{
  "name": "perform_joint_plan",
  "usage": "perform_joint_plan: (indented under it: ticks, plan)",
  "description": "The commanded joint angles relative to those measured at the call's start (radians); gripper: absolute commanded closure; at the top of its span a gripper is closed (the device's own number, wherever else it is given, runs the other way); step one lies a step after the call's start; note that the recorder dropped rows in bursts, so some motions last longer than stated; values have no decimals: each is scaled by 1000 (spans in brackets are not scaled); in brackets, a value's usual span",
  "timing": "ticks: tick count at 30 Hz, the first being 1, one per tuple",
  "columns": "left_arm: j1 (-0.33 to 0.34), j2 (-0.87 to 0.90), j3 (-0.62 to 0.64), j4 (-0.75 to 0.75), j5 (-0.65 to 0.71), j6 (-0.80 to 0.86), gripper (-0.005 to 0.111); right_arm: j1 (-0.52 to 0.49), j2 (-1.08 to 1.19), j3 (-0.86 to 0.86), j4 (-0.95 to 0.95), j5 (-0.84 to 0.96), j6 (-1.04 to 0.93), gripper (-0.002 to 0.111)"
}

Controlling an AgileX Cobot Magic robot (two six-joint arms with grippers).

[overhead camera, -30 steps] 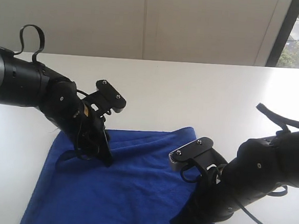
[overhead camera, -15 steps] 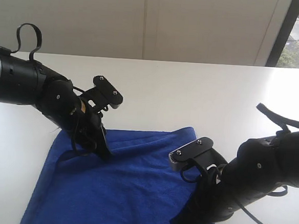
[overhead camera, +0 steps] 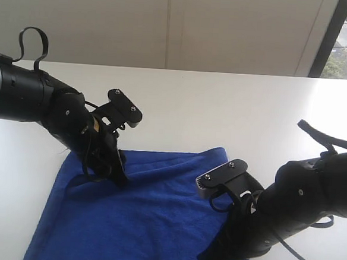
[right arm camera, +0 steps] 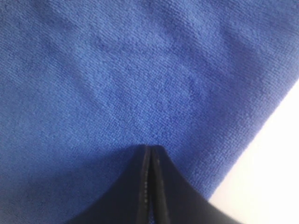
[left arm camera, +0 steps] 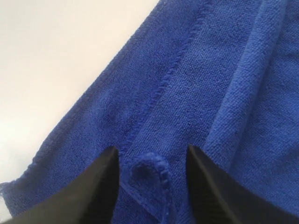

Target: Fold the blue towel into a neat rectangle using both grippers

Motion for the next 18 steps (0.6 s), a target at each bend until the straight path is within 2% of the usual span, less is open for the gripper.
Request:
perform_joint_plan:
  ticks: [1,5,14,16,18]
  plan:
    - [2,-4,2,-3,25,-2,57,-4,20,15,-1,11,-11,108]
    - [4,-4,2,5,25,-2,69,-4,20,15,-1,11,-11,108]
    - [4,29,2,21,26,-2,70,-4,20,15,-1,13,-11,108]
    - [4,41,2,21,29,-2,77,-4,20,15,-1,13,-11,108]
    - [4,42,2,21,29,-2,88,-4,20,15,-1,13,-11,108]
